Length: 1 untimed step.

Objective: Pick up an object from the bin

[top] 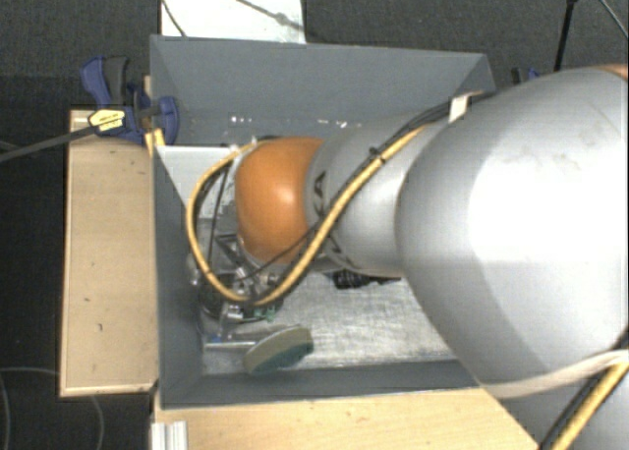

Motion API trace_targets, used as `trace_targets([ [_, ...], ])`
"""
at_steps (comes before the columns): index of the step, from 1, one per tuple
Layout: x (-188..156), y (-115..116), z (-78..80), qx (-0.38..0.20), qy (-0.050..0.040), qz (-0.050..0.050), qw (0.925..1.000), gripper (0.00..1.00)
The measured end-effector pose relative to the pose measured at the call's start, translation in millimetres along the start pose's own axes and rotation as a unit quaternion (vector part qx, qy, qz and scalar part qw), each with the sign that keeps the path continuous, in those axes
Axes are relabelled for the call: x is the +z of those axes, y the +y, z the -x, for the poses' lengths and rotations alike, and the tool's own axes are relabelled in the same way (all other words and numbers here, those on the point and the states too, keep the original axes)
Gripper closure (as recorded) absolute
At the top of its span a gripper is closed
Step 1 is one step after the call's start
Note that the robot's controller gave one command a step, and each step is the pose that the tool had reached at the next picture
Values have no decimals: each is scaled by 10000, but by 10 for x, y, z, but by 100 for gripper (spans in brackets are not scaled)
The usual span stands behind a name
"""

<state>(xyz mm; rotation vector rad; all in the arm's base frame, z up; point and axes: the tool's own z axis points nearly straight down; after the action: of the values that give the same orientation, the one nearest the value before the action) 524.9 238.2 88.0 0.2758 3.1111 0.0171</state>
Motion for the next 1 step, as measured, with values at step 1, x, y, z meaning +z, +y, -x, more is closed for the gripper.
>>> trace_targets([
  [1,59,-24,-40,19,61,-37,10000,100],
])
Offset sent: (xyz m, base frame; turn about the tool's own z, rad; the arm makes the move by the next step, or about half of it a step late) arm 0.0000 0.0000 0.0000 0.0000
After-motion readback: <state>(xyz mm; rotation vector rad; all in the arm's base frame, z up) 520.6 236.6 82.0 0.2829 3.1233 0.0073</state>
